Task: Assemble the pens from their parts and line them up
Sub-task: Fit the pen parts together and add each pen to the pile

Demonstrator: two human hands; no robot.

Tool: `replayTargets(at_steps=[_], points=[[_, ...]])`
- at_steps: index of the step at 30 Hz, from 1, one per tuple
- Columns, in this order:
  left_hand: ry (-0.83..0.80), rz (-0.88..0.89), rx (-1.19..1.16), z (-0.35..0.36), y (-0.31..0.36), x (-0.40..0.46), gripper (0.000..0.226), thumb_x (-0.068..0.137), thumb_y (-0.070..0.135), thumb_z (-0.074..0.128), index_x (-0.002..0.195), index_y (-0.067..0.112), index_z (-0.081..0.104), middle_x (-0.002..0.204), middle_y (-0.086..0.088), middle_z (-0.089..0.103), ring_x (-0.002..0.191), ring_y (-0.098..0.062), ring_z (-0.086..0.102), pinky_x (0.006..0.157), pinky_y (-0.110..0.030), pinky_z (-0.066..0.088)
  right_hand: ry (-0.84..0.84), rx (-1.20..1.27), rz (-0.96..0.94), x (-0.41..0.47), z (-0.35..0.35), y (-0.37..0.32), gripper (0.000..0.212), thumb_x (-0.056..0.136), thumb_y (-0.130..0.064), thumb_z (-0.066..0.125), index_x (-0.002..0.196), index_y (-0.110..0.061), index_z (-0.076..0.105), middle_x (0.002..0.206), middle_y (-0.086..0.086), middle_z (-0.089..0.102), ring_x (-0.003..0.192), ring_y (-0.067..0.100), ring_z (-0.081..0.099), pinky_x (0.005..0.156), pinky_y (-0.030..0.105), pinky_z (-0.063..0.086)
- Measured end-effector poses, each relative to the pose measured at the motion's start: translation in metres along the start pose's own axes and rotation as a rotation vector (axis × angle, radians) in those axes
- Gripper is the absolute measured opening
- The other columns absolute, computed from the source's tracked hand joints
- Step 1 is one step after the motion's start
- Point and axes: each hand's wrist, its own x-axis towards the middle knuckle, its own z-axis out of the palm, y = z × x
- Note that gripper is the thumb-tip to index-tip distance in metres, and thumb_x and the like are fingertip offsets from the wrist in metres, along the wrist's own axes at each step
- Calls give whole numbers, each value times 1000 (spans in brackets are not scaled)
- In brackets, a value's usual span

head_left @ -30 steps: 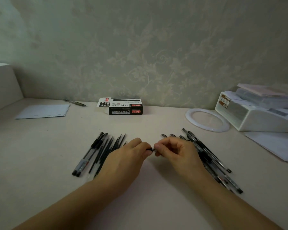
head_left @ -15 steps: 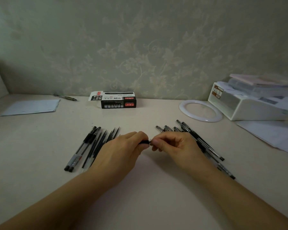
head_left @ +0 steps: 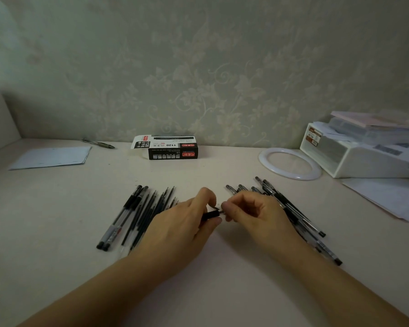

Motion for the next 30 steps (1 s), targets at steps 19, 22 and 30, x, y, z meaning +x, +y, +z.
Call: replayTargets(at_steps=[19,22,30], points=[[25,-16,-25,0,-2,2,23,97,42,37,101,27,54,92,12,56,71,-9,52,59,-31,46,17,67,47,0,5,1,16,83,-38,71,90,-23,73,83,-5,74,77,7,69,71,15,51],[17,-14,-29,-1,-1,2,24,98,43,33,109,32,50,96,13,56,73,-10,54,60,-33,48,26,126,75,2,4,1,2,87,-16,71,86,-15,72,75,1,74,70,6,68,65,11,48],[58,-81,-25,-1,-3,2,23,101,38,33,117,39,49,91,13,48,74,-13,53,61,-40,49,247,-39,60,4,-6,-1,11,82,-9,75,82,-19,72,75,-5,71,66,2,62,66,12,49]])
